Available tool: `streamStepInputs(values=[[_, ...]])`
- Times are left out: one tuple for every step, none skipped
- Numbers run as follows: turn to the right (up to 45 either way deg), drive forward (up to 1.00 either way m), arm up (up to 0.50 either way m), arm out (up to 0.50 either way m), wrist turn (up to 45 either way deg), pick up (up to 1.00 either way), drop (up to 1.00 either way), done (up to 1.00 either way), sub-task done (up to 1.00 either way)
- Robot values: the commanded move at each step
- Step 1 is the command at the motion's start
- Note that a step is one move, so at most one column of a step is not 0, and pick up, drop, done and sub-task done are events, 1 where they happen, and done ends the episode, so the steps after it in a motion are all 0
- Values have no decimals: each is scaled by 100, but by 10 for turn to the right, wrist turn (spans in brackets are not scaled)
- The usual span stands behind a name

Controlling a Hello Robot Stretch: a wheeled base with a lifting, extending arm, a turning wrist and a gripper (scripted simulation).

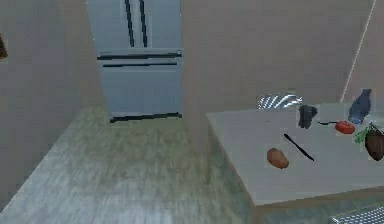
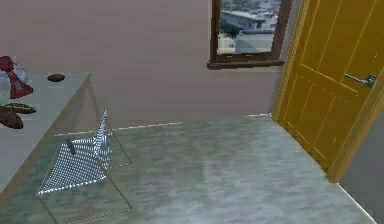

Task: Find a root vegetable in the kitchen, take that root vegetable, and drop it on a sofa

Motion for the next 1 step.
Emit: streamStepInputs(values=[[-60, 0, 0, 0, 0, 0, 0, 0, 0]])
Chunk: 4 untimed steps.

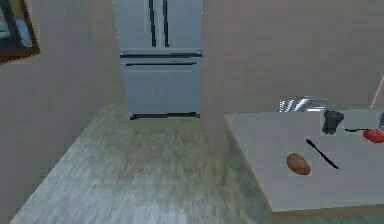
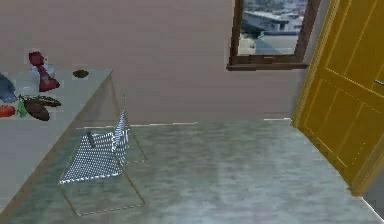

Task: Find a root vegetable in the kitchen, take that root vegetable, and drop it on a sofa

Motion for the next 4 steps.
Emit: streamStepInputs(values=[[0, 20, 0, 0, 0, 0, 0, 0, 0], [-450, 0, 0, 0, 0, 0, 0, 0, 0], [0, 0, 50, 0, 0, 0, 0, 0, 0], [0, 0, 36, 0, 0, 0, 0, 0, 0]])
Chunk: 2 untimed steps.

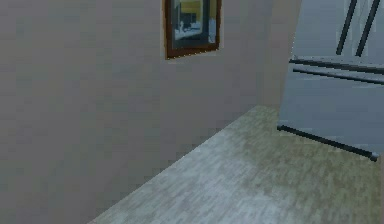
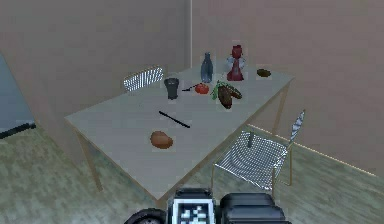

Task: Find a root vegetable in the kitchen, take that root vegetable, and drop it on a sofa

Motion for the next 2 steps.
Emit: streamStepInputs(values=[[0, 0, 0, 50, 0, 0, 0, 0, 0], [0, 0, 0, 0, 450, 0, 0, 0, 0]])
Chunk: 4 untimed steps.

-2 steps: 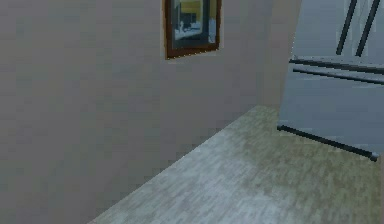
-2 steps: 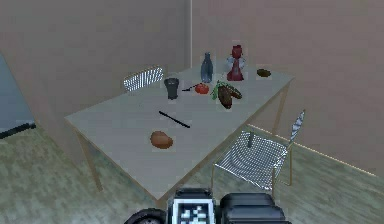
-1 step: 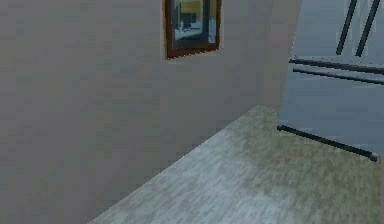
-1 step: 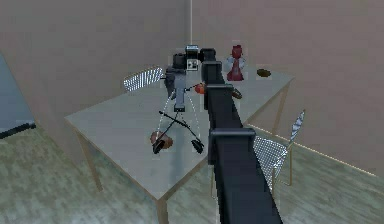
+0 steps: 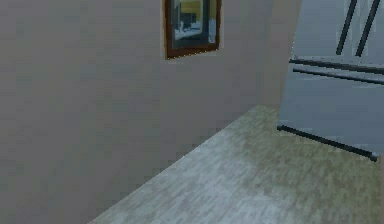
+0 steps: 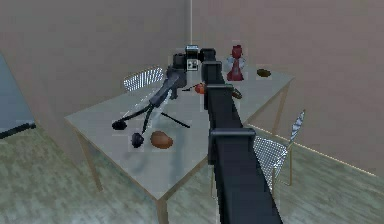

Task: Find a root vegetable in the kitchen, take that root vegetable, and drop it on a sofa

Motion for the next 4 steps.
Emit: streamStepInputs(values=[[0, 0, 0, 0, 450, 0, 0, 0, 0], [0, 0, 0, 0, 450, 0, 0, 0, 0], [0, 0, 0, 0, 120, 0, 0, 0, 0], [0, 0, -30, 0, 0, 0, 0, 0, 0]])
